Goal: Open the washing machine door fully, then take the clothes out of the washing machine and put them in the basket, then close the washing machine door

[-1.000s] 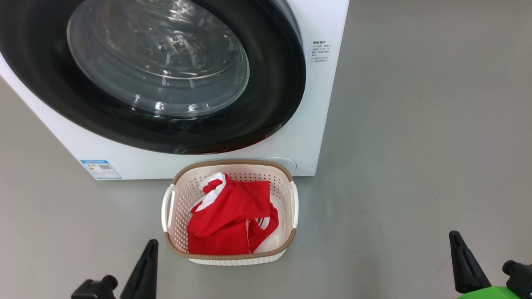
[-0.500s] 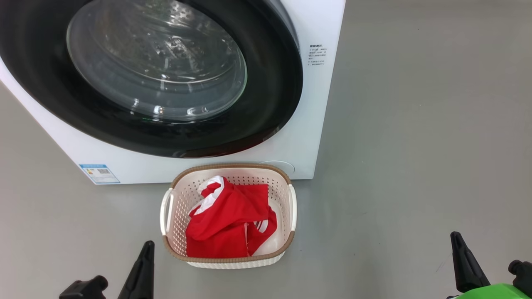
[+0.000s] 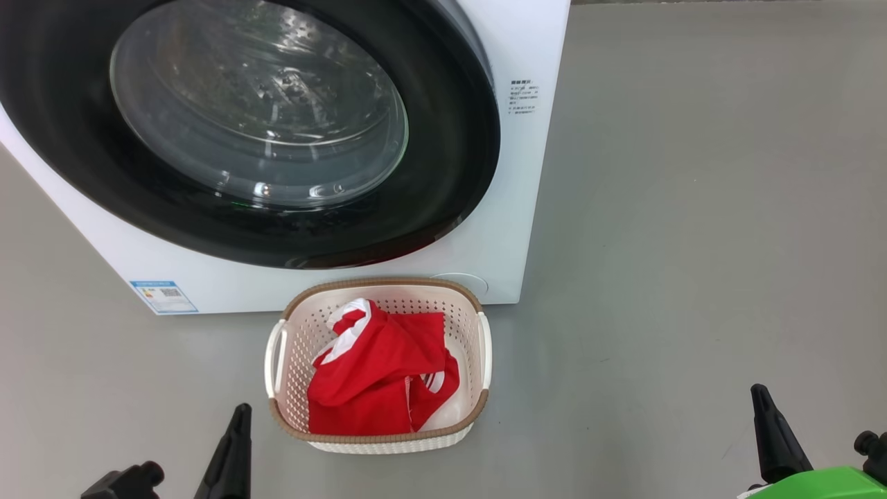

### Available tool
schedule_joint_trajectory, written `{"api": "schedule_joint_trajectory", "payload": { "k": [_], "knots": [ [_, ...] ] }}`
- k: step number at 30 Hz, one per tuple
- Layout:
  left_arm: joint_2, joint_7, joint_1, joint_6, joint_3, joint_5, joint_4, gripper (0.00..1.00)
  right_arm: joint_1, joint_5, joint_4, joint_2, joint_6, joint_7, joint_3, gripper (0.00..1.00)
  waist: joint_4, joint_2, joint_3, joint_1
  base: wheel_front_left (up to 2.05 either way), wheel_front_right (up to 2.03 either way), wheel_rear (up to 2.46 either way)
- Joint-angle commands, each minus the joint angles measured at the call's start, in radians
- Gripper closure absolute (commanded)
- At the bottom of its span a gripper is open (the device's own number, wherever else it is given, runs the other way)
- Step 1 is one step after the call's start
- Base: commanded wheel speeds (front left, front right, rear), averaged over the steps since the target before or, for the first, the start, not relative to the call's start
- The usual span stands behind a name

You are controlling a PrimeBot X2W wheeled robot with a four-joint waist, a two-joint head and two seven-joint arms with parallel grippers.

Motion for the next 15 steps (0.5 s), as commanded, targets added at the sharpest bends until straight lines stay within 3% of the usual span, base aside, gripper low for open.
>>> {"api": "schedule_joint_trajectory", "payload": {
  "k": [1, 15],
  "knots": [
    [0.012, 0.007, -0.031, -0.002, 0.019, -0.036, -0.025, 1.00, -0.040, 0.032, -0.026, -0.012, 0.000, 0.008, 0.000, 1.00, -0.001, 0.0000, -0.002, -0.0001, 0.00, 0.00, 0.00],
    [0.012, 0.043, -0.039, -0.002, 0.032, -0.173, -0.028, 1.00, -0.060, 0.149, -0.029, -0.008, 0.000, 0.046, 0.000, 1.00, -0.008, 0.0000, -0.013, -0.0001, 0.00, 0.00, 0.00]
  ]
}}
